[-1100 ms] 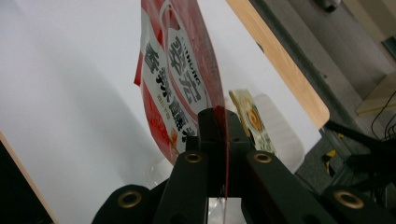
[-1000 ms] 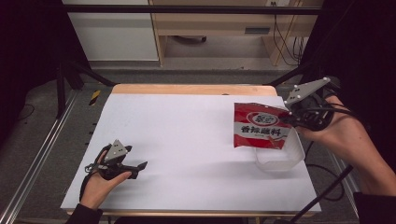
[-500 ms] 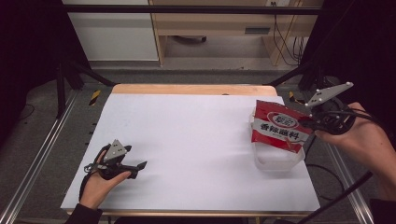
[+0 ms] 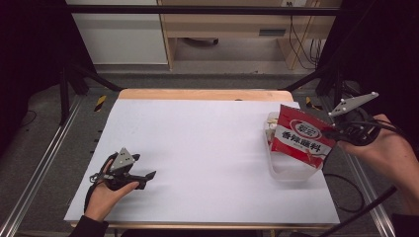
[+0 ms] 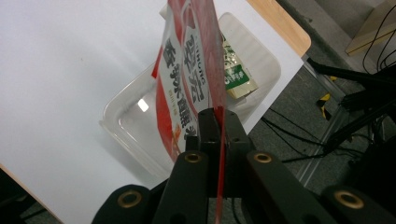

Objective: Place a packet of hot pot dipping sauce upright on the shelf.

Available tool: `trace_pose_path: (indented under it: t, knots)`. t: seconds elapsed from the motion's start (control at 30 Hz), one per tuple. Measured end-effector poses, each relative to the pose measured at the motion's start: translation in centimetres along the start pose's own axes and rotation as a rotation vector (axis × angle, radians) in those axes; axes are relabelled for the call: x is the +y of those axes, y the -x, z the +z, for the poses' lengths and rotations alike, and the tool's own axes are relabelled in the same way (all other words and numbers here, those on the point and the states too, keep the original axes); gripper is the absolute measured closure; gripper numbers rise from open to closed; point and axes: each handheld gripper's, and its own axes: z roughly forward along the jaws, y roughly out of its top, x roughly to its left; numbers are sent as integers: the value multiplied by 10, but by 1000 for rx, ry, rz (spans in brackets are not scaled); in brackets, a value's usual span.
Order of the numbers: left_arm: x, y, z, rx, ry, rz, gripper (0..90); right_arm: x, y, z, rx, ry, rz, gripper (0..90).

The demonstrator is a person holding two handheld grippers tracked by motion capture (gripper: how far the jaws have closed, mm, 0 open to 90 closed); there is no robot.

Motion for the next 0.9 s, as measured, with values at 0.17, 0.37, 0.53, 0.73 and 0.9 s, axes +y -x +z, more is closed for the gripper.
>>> trace_pose_path:
  t: [0.17,0.37,0.53,0.73,0.9]
  knots:
    - [0,1,1,-1,-2,6,137,-6,-2,10,21,3,14,900]
    - [0,0,0,-2,-2,5,138,-15,-5,26,44,3,31,900]
    - [0,2,2,-6,-7,10,139,-24,0,29,51,13,58,899]
    - [1,4,3,-10,-10,17,139,-32,4,32,70,9,67,895]
    - [0,4,4,-12,-16,18,139,-34,4,32,74,-3,67,886]
